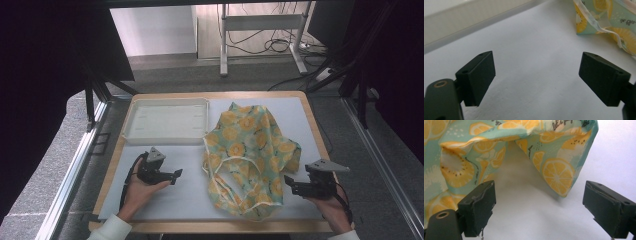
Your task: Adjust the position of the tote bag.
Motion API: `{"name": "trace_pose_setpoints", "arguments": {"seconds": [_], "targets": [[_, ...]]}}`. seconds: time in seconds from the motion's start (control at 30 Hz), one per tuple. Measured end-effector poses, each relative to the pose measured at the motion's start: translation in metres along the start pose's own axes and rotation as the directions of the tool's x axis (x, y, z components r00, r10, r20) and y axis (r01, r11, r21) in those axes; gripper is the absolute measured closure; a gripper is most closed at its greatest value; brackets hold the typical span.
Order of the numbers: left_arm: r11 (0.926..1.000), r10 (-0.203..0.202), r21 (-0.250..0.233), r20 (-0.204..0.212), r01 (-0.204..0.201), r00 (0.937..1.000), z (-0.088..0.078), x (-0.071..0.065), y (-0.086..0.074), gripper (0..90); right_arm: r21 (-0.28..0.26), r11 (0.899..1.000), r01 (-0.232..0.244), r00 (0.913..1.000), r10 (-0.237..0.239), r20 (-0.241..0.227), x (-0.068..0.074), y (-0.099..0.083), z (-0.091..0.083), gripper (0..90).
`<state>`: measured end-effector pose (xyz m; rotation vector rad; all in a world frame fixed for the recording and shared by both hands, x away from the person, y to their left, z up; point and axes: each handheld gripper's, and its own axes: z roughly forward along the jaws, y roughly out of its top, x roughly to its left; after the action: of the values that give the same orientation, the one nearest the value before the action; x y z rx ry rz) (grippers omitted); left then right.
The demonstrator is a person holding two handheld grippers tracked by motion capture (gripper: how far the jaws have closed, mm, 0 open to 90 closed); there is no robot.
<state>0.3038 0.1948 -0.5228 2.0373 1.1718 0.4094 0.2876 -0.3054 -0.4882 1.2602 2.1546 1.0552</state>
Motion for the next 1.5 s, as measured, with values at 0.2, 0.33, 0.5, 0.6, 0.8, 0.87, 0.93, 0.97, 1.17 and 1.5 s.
{"name": "trace_pose_setpoints", "arguments": {"seconds": [0.2, 0.33, 0.5, 0.6, 0.8, 0.87, 0.93, 0.97, 1.17, 1.5], "targets": [[0.9998, -0.019, -0.009, 0.003, 0.019, 0.9998, -0.002, 0.002, 0.0, 17.2, 0.0, 1.0, -0.018, 0.9998, 0.018, -0.001, -0.005, -0.002, -0.001, 14.5], [0.9999, -0.006, -0.015, 0.003, 0.006, 1.0, -0.004, 0.002, 0.0, 19.2, 0.001, 1.0, -0.017, 0.9999, 0.017, 0.002, -0.005, -0.003, -0.001, 15.9], [0.9996, -0.003, -0.029, -0.004, 0.003, 1.0, -0.011, 0.003, 0.0, 20.8, 0.001, 1.0, 0.005, 1.0, -0.005, -0.005, -0.001, -0.002, -0.002, 17.0], [0.9992, -0.008, -0.038, -0.003, 0.007, 1.0, -0.014, 0.003, 0.0, 21.7, -0.002, 1.0, 0.002, 1.0, -0.002, -0.006, 0.0, -0.002, -0.003, 17.5], [0.999, 0.0, -0.044, 0.009, 0.0, 1.0, -0.014, 0.002, 0.002, 23.3, 0.0, 1.0, 0.01, 0.9999, -0.01, -0.013, 0.0, -0.004, -0.003, 18.6], [0.999, -0.004, -0.044, 0.012, 0.005, 0.9999, -0.013, 0.003, 0.003, 23.5, -0.001, 1.0, 0.007, 0.9999, -0.007, -0.014, 0.0, -0.003, -0.003, 18.9], [0.9989, -0.005, -0.046, 0.011, 0.006, 0.9999, -0.013, 0.004, 0.005, 23.6, -0.002, 1.0, 0.001, 0.9999, -0.001, -0.014, 0.0, -0.003, -0.003, 19.1], [0.9989, -0.005, -0.046, 0.011, 0.006, 0.9999, -0.013, 0.004, 0.005, 24.0, -0.002, 1.0, 0.001, 0.9999, -0.001, -0.014, 0.0, -0.003, -0.003, 19.1], [0.9953, -0.012, -0.096, 0.007, 0.012, 0.9999, -0.02, 0.006, 0.013, 26.0, 0.016, 1.0, 0.026, 0.9994, -0.026, -0.025, 0.004, -0.005, 0.002, 19.1], [0.9964, -0.012, -0.084, 0.02, 0.014, 0.9997, -0.027, 0.005, 0.028, 29.0, 0.001, 1.0, 0.019, 0.9994, -0.019, -0.03, 0.004, -0.006, 0.0, 19.1]]}}
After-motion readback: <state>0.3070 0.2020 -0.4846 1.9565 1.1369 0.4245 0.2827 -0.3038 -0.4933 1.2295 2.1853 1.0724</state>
